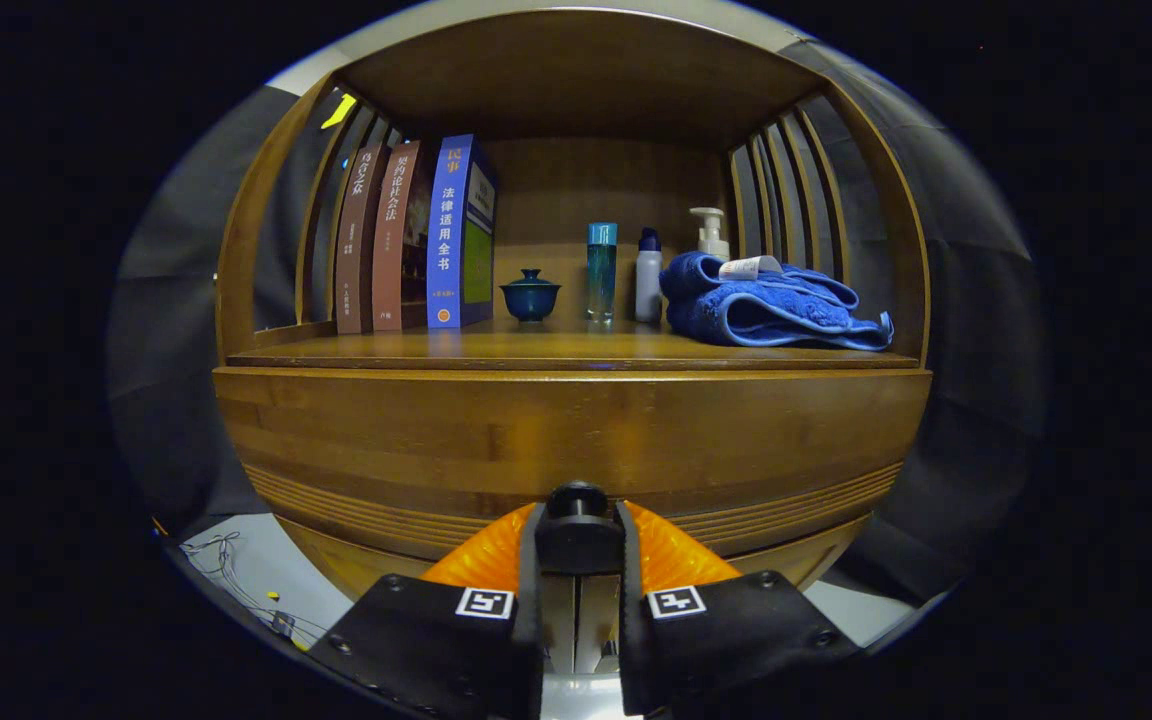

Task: Pull open the drawer, take out the items inside it, and place them on the countertop above the cabinet.

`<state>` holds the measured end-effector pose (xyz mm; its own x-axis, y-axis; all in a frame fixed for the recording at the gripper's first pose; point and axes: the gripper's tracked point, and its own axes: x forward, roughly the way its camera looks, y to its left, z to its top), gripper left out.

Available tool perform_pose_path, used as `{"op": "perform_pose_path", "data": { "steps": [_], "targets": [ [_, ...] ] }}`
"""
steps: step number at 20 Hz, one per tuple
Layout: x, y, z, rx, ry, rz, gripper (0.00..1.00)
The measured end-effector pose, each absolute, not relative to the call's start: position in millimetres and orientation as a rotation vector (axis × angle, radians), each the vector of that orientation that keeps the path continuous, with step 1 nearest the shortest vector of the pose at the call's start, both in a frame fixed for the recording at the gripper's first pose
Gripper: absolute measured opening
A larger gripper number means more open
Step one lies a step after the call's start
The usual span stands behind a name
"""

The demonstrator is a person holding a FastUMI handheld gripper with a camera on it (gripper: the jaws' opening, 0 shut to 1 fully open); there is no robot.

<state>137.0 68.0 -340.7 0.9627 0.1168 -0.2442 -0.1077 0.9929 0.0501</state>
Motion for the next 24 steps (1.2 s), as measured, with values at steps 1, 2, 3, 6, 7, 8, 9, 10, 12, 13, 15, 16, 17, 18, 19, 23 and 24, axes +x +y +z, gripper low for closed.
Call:
{"op": "perform_pose_path", "data": {
  "steps": [1, 2, 3, 6, 7, 8, 9, 10, 12, 13, 15, 16, 17, 18, 19, 23, 24],
  "targets": [
    [132, 67, -340, 0.030, 0.250, 0.114, 0.34],
    [124, 66, -340, 0.022, 0.251, 0.114, 0.34],
    [115, 64, -339, 0.019, 0.253, 0.115, 0.34],
    [87, 59, -336, 0.031, 0.242, 0.116, 0.34],
    [78, 59, -335, 0.028, 0.241, 0.118, 0.34],
    [68, 57, -334, 0.021, 0.234, 0.123, 0.34],
    [59, 56, -333, 0.023, 0.229, 0.124, 0.34],
    [51, 54, -332, 0.028, 0.223, 0.123, 0.34],
    [38, 53, -331, 0.030, 0.219, 0.118, 0.34],
    [34, 52, -331, 0.022, 0.221, 0.117, 0.34],
    [26, 51, -331, 0.010, 0.223, 0.123, 0.34],
    [23, 51, -330, 0.014, 0.215, 0.126, 0.34],
    [19, 51, -330, 0.018, 0.211, 0.130, 0.34],
    [16, 50, -330, 0.014, 0.206, 0.131, 0.34],
    [12, 49, -330, 0.010, 0.202, 0.132, 0.34],
    [1, 48, -336, 0.005, 0.207, 0.129, 0.34],
    [3, 49, -335, 0.006, 0.204, 0.129, 0.34]
  ]
}}
